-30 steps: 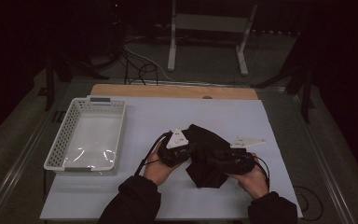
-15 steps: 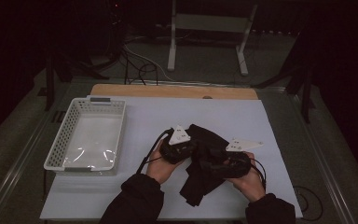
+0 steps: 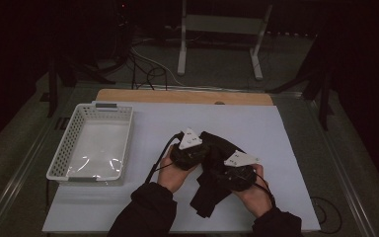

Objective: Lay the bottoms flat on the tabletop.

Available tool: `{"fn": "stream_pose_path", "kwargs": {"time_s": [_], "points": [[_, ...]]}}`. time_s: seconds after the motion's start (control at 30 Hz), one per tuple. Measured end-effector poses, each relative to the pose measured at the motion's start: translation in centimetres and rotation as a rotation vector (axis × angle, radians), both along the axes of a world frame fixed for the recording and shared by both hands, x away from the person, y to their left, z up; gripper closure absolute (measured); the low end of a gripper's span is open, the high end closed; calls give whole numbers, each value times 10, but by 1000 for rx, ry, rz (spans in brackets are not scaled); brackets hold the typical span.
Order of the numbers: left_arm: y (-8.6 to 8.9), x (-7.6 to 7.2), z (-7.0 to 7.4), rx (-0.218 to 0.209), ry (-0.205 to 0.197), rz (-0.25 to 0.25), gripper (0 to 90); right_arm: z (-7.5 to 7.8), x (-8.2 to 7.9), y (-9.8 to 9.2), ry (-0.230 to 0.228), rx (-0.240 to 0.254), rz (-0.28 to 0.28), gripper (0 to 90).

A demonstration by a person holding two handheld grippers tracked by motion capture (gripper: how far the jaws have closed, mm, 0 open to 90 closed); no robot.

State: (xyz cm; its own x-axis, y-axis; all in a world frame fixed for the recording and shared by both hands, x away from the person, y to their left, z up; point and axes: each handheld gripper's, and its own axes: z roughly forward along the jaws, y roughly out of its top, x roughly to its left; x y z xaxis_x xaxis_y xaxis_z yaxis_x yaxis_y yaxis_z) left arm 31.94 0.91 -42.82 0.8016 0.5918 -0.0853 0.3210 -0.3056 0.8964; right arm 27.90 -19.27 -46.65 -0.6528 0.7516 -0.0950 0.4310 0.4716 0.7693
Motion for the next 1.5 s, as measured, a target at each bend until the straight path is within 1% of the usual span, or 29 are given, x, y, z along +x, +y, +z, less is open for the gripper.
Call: {"fn": "stream_pose_path", "kwargs": {"time_s": [0.1,0.13,0.2,0.3,0.33,0.43,0.47,0.57,0.67,0.73,0.83,0.9,0.97,1.0,1.03,1.07,1.13,1.17,1.2,1.23,1.37,1.5], "points": [[4,1,2,-8,-2,13,863,-3,4,-7,4,-11,-64,557],[5,1,3,-12,-1,17,863,-3,5,-10,10,-2,-80,562],[7,1,5,-20,-2,21,863,-3,7,-15,13,-8,-96,578],[8,0,6,-32,3,24,863,-3,9,-19,26,22,-129,577],[7,0,7,-40,5,24,863,-3,9,-19,37,42,-131,566],[5,-2,8,-49,2,16,863,-4,9,-18,39,44,-116,531],[4,-2,9,-52,1,13,863,-4,9,-17,36,51,-120,518],[0,-4,12,-56,-4,5,863,-2,8,-15,32,59,-105,479],[-5,-5,15,-55,-9,-5,863,-2,8,-12,26,82,-103,447],[-9,-6,16,-54,-15,-9,863,-2,8,-9,27,84,-110,427],[-10,-6,18,-68,-15,-7,864,-5,10,-3,28,77,-116,426],[-9,-6,21,-79,-14,0,864,-10,11,-1,29,62,-133,463],[-6,-7,24,-87,-17,15,865,-13,12,-2,48,26,-167,522],[-5,-7,25,-92,-18,21,866,-14,13,-4,53,18,-182,544],[-3,-6,26,-94,-19,28,865,-15,14,-6,55,18,-196,565],[-3,-6,26,-94,-19,28,866,-15,14,-6,55,18,-196,565],[3,-5,28,-100,-18,44,866,-15,16,-12,56,17,-215,622],[3,-5,28,-100,-18,44,866,-15,16,-12,56,17,-215,622],[7,-5,31,-112,-20,59,866,-15,17,-14,57,16,-221,634],[10,-5,32,-120,-21,64,867,-16,18,-18,65,3,-233,648],[18,-4,37,-151,-25,86,867,-19,21,-24,83,1,-255,675],[26,-3,40,-177,-18,103,867,-20,23,-29,87,6,-267,695]]}}
